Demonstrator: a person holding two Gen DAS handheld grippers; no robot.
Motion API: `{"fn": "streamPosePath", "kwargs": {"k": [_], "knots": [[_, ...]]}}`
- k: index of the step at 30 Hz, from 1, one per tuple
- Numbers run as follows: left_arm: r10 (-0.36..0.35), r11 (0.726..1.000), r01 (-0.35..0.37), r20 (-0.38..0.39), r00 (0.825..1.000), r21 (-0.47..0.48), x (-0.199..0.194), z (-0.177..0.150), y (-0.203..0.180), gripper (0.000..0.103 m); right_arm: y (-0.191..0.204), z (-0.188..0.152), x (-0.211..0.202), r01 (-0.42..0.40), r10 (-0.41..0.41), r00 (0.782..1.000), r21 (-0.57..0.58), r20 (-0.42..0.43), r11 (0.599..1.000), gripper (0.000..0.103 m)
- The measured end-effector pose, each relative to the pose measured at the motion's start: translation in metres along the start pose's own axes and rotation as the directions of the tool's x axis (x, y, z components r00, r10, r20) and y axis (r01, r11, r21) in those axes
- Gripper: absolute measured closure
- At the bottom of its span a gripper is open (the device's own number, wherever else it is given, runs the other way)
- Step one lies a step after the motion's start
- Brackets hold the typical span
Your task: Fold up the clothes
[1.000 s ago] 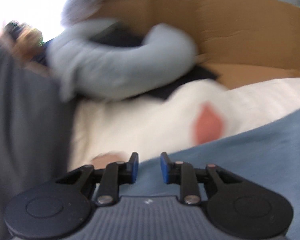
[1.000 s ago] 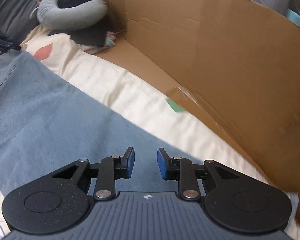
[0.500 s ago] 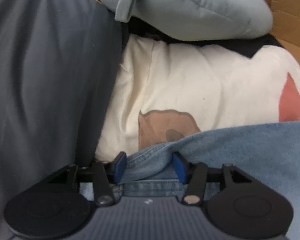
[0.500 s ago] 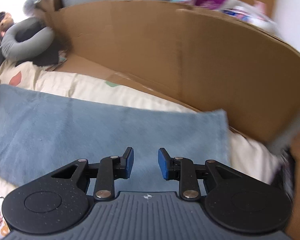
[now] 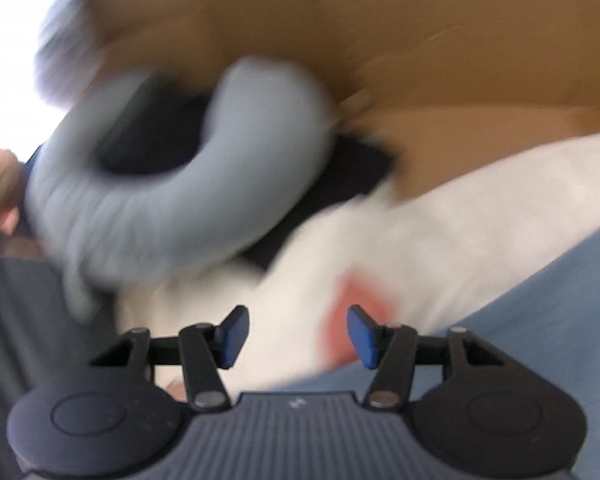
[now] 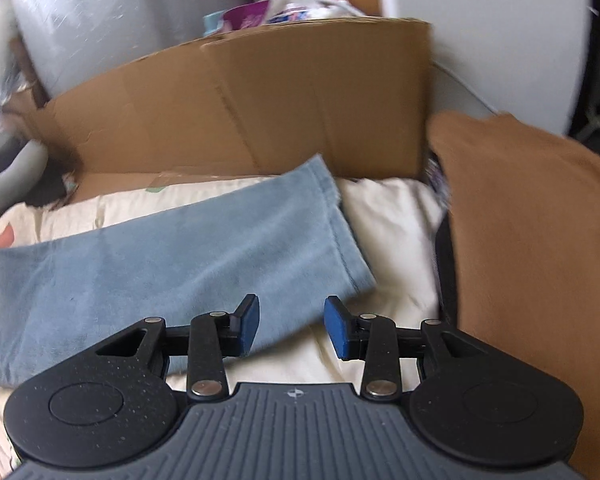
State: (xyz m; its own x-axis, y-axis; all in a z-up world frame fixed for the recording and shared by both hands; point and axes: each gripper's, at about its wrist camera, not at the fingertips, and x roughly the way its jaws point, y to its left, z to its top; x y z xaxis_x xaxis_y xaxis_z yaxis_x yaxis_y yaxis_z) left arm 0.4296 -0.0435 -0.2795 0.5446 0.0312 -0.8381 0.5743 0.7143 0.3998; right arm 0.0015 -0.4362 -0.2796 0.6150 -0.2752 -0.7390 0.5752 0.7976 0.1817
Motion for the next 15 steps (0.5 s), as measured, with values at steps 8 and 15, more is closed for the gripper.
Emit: {"fn": "streamPosePath", "kwargs": {"k": [8,15], "knots": [[-0.229,0.958,0.205,0.108,0.967,0.200,-0.038,0.055,-0.138,0.043,-0.022,-0.024,-0.037,0.053,-0.056,0.998,0.096,0.028,0.994,0.060],[-0.373,0.896,0.329,0.107,0.921,0.298,-0.062,0.071,-0.233,0.040,-0.037,-0.040,-0.058,0.106,-0.116,0.992,0.176,0.047,0.979,0.059]]}}
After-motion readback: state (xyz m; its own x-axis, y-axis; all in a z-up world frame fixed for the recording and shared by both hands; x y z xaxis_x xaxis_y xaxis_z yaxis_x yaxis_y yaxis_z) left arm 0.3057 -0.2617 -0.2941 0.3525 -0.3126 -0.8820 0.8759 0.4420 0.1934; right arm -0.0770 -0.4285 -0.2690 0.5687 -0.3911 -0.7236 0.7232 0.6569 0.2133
